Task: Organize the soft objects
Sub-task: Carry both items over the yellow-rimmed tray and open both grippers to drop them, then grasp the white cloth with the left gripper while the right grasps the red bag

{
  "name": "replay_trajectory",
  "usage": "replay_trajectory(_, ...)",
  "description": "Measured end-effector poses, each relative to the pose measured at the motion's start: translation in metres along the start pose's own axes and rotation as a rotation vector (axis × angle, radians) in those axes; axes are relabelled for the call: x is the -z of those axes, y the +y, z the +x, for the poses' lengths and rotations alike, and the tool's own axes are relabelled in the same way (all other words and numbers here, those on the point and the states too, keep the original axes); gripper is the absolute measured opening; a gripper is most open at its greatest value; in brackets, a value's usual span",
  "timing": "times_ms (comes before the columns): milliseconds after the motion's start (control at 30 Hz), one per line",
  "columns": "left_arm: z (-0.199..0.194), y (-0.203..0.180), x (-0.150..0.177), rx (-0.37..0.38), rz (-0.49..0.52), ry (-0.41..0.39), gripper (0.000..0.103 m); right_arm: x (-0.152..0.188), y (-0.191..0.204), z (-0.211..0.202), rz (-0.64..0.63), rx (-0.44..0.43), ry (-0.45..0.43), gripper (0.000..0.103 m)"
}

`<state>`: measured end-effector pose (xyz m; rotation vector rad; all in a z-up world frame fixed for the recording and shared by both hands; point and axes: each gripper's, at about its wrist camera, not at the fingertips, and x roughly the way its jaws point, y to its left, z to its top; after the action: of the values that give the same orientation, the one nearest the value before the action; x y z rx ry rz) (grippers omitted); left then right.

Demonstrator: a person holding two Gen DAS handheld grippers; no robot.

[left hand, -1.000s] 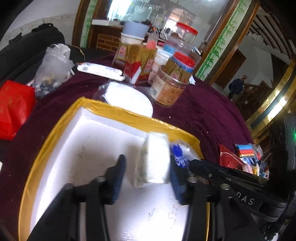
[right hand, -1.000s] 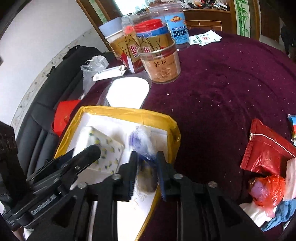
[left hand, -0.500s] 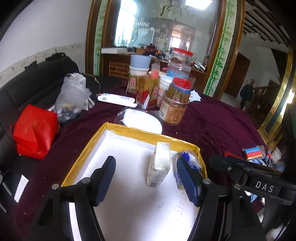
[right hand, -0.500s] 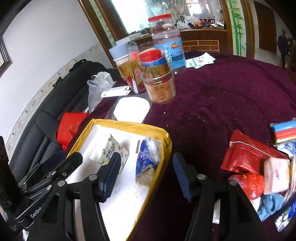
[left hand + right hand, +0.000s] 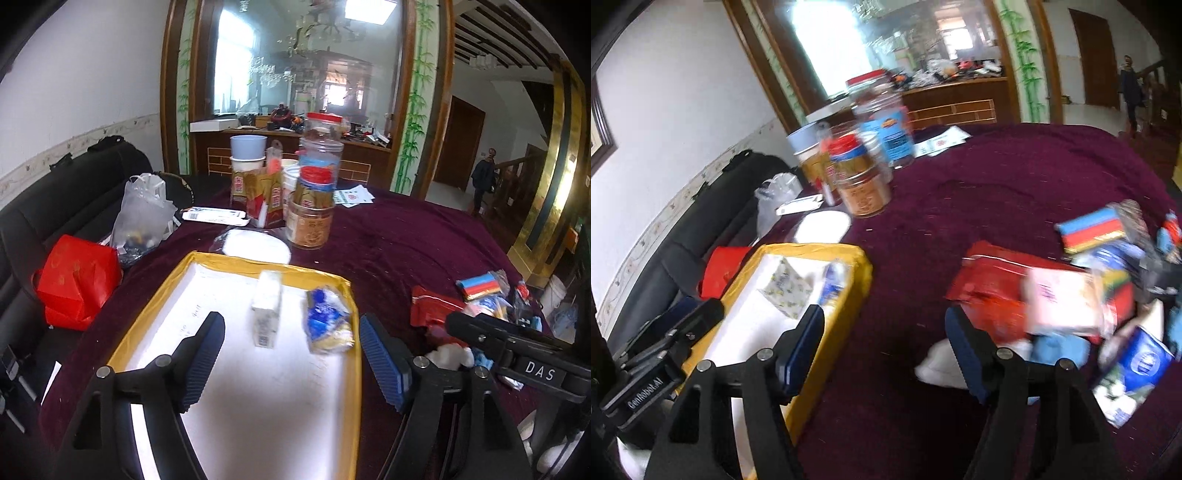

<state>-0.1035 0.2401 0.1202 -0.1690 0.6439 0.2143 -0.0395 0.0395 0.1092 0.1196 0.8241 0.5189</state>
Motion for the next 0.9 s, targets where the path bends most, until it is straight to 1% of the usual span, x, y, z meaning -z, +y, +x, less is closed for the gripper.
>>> replay_trajectory(267,-0.014,-0.057,0.017,0.013,0.09,-0.016,0.082,0.024,-0.076,-0.043,0.081,0.107,-0.074,0.07)
replay_trajectory(467,-0.017,-0.093,0.024,0.027,0.149,-0.017,0.083,0.034,-0.114,-0.075,0.104,0.196,-0.145,0.07)
replay_trajectory(500,-0.017,-0.097,0.024,0.029,0.158,-0.015,0.084,0.035,-0.119,-0.081,0.102,0.215,-0.161,0.072)
replay_trajectory(567,-0.016,-0.108,0.026,0.029,0.174,-0.012,0.084,0.037,-0.127,-0.092,0.089,0.258,-0.199,0.078)
replay_trajectory(667,-0.016,-0.119,0.029,0.024,0.193,-0.011,0.084,0.037,-0.131,-0.108,0.053,0.363,-0.277,0.088)
replay_trajectory(700,-0.016,-0.121,0.03,0.019,0.196,-0.013,0.084,0.037,-0.13,-0.116,0.03,0.423,-0.321,0.095)
replay_trajectory(733,-0.016,-0.123,0.03,0.017,0.196,-0.015,0.086,0.036,-0.13,-0.12,0.017,0.453,-0.348,0.102)
replay_trajectory(767,-0.014,-0.124,0.03,0.016,0.194,-0.014,0.087,0.035,-0.129,-0.126,-0.002,0.495,-0.396,0.103)
replay_trajectory(833,-0.01,-0.124,0.03,0.027,0.174,-0.005,0.099,0.031,-0.131,-0.132,-0.017,0.536,-0.457,0.103)
replay_trajectory(867,-0.007,-0.121,0.029,0.047,0.145,0.008,0.1,0.028,-0.134,-0.132,-0.014,0.553,-0.489,0.103)
replay_trajectory(900,-0.004,-0.118,0.029,0.063,0.121,0.02,0.1,0.025,-0.138,-0.131,-0.003,0.561,-0.498,0.103)
